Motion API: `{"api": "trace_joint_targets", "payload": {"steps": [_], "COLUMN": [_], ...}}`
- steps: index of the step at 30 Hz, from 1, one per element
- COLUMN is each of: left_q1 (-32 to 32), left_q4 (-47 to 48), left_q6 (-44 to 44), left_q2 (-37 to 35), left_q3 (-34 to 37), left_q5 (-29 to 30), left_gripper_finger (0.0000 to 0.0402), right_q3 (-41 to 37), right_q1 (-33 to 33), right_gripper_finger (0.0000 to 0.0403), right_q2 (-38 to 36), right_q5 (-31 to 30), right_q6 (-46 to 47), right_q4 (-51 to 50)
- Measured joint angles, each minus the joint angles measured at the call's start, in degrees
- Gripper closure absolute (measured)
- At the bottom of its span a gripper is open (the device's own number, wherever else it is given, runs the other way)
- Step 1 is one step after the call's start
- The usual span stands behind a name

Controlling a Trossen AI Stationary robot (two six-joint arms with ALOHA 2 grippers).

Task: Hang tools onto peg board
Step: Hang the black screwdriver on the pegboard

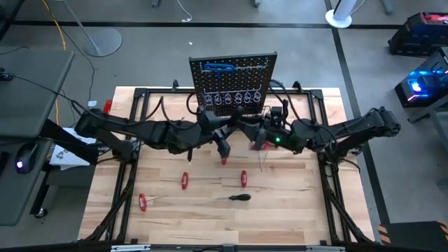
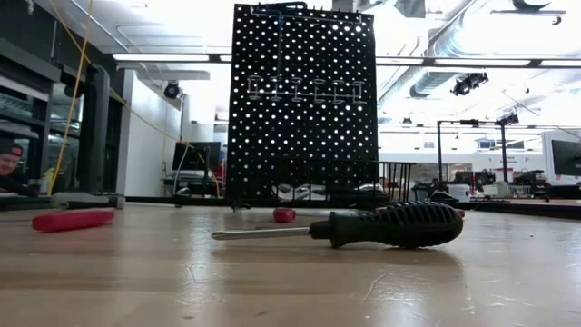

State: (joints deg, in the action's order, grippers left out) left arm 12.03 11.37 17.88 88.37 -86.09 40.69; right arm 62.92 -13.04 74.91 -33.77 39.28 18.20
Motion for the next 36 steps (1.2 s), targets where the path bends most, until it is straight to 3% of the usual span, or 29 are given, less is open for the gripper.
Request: {"api": "trace_joint_targets", "payload": {"steps": [10, 19, 28, 32, 36], "left_q1": [-1.8, -2.3, -2.4, -2.4, -2.3], "left_q4": [-4.1, -6.3, -6.3, -6.5, -6.5], "left_q6": [-1.5, -1.1, -1.4, -1.3, -1.7], "left_q2": [0.9, 1.6, 1.7, 1.7, 1.9], "left_q3": [0.0, -0.1, -0.1, -0.2, -0.1], "left_q5": [-2.4, -2.7, -2.1, -1.8, -2.0], "left_gripper_finger": [0.0299, 0.0299, 0.0299, 0.0299, 0.0299], "right_q3": [0.0, 0.0, 0.0, 0.0, 0.0], "right_q1": [2.5, 3.0, 2.8, 2.6, 2.3], "right_gripper_finger": [0.0195, 0.031, 0.0352, 0.0337, 0.0274], "right_q2": [0.0, -0.1, -0.1, -0.1, 0.0], "right_q5": [-0.3, 0.7, -2.2, -2.0, -2.3], "right_q6": [-2.2, -2.8, -3.7, -3.1, -1.6], "right_q4": [-0.7, 0.1, 1.2, 1.7, 1.8]}}
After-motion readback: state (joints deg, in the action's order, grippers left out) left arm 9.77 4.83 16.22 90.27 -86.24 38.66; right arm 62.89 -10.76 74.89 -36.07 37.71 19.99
